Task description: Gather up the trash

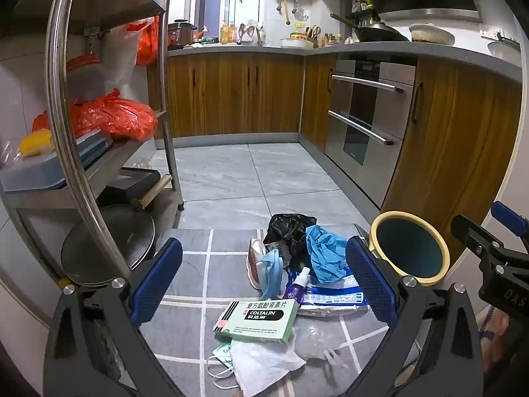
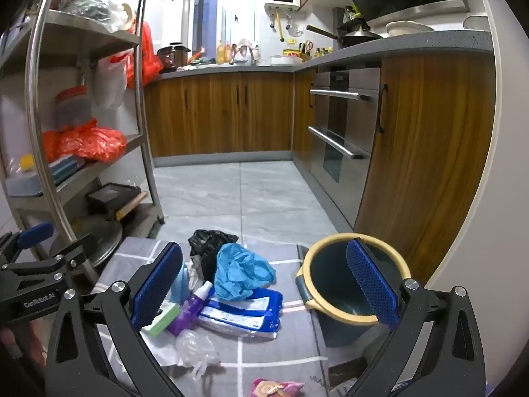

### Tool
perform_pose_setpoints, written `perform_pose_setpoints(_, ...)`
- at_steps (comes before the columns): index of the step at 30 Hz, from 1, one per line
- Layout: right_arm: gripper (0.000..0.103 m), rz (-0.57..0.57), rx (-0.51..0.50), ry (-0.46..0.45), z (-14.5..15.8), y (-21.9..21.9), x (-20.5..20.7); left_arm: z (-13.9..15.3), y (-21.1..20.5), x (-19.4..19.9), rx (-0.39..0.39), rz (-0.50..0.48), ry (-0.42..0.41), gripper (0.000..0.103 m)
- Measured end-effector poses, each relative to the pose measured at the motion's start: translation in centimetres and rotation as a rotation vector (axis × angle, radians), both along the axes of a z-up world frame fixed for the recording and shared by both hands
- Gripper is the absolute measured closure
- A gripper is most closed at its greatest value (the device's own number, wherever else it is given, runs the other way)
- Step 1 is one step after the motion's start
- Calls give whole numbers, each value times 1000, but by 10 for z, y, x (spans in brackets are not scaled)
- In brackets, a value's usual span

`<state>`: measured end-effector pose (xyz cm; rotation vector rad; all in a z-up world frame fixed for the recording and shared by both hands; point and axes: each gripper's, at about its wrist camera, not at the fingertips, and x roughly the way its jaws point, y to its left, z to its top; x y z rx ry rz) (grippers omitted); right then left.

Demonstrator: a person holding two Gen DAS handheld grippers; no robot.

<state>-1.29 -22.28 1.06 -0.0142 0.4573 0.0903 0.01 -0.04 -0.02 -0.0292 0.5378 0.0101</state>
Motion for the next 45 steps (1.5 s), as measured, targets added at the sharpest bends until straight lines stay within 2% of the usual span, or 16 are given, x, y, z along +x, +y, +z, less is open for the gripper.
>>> perform_pose_setpoints(45,4,-2,3,20,-2,-1,3,0,0,0,1,1,12,6)
